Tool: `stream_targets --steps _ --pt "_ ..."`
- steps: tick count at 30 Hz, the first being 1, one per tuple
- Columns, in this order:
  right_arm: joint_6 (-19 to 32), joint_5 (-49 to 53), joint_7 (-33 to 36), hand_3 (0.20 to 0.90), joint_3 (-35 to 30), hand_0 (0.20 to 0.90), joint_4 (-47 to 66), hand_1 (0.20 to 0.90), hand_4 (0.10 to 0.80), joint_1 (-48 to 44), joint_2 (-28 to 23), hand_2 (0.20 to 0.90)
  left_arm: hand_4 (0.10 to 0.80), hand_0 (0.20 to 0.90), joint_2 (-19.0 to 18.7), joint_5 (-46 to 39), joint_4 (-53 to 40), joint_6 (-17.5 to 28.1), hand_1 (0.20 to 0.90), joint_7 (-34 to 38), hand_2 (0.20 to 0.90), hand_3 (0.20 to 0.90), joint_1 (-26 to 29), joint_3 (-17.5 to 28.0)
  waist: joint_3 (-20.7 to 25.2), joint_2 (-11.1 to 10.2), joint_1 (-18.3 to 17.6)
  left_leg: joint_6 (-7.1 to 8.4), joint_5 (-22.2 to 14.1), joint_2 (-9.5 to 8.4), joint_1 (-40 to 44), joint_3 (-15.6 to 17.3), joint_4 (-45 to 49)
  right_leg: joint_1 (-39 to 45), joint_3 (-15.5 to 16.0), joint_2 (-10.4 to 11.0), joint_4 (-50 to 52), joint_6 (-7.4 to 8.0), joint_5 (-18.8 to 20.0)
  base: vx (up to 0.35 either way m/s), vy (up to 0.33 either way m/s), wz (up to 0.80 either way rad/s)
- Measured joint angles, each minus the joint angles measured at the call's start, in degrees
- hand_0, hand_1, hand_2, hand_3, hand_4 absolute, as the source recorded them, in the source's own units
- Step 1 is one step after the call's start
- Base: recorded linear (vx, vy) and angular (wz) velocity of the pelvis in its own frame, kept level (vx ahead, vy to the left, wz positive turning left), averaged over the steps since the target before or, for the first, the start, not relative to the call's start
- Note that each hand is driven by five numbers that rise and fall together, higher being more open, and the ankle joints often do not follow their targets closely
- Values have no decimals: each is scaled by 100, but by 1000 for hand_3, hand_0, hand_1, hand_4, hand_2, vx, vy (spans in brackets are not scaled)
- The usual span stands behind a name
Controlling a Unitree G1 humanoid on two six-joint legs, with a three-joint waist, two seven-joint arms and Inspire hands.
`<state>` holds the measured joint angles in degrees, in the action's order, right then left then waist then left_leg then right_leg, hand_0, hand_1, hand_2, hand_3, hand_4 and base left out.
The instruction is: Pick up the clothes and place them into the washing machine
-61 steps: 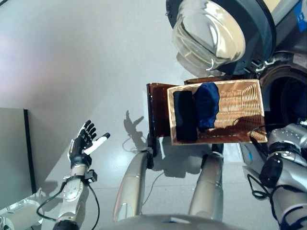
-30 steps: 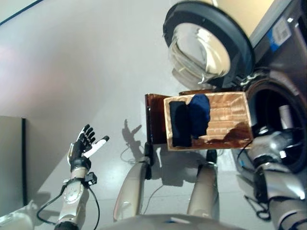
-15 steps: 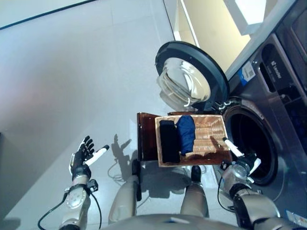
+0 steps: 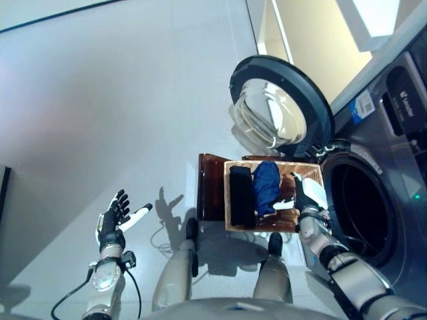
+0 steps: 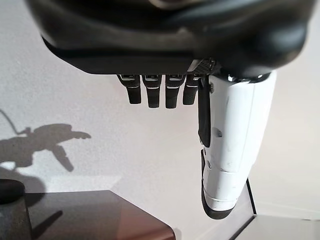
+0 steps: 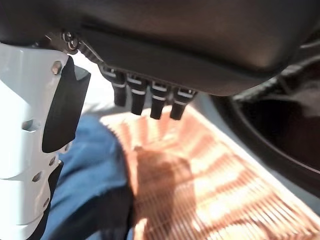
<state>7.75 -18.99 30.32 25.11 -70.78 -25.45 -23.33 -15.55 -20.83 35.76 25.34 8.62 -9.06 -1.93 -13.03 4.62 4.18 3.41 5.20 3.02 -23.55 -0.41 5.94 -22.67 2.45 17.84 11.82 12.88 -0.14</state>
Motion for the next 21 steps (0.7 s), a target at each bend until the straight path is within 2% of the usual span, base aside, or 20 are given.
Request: stream_targets --steps 5,12,21 --pt "-58 -78 37 900 -11 900 -254 900 800 -103 119 900 800 900 3 -3 -46 1 900 -4 900 900 10 24 -21 23 39 -3 -3 -17 -8 -8 -1 -11 4 21 -2 6 -5 -4 0 1" --pt "-166 -73 118 900 -61 900 -261 900 800 -328 84 900 800 900 7 -1 -480 9 900 -42 900 900 31 34 -236 168 48 -7 8 -31 -217 -11 107 -221 -4 36 139 16 -29 -19 17 1" --pt "-161 53 240 900 -97 900 -290 900 800 -620 23 900 800 900 4 -2 -609 13 900 -114 900 900 33 70 -384 150 142 -44 -176 -77 -567 -35 610 -515 -37 107 605 4 -203 -7 15 4"
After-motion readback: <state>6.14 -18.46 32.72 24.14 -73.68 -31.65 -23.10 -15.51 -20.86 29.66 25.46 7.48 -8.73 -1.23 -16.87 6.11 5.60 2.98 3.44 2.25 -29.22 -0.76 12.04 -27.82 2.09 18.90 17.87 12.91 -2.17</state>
